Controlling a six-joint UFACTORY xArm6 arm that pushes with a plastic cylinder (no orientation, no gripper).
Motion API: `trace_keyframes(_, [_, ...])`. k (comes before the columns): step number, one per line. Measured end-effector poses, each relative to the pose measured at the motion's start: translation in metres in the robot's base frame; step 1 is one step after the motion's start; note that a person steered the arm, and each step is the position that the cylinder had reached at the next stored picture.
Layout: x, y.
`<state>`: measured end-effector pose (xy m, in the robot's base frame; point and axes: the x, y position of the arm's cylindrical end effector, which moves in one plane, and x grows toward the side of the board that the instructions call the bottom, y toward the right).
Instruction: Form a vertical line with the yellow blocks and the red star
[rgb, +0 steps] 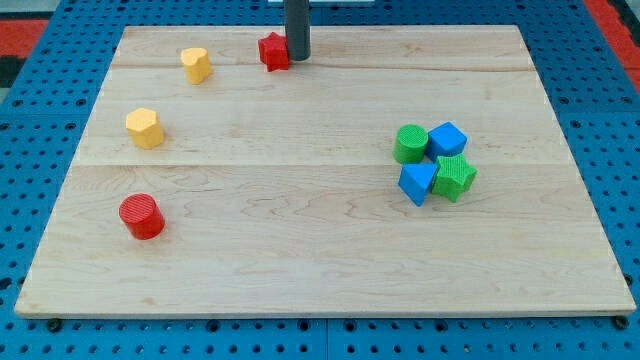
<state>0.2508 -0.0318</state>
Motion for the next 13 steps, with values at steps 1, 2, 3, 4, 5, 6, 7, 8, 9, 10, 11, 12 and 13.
trace_keyframes(1, [0.000, 0.005])
trace_keyframes(2, [-0.005, 0.004])
trace_keyframes(3, [-0.011, 0.009])
trace_keyframes(4, [-0.016, -0.016])
trace_keyframes(5, [-0.016, -0.086])
trace_keyframes(6, [-0.016, -0.086])
trace_keyframes(7, [-0.015, -0.099])
trace_keyframes(8, [0.005, -0.125])
trace_keyframes(9, [0.008, -0.134])
trace_keyframes(10, [0.007, -0.141])
trace_keyframes(11, [0.006, -0.160])
trace_keyframes(12, [0.006, -0.184])
trace_keyframes(13, [0.007, -0.201])
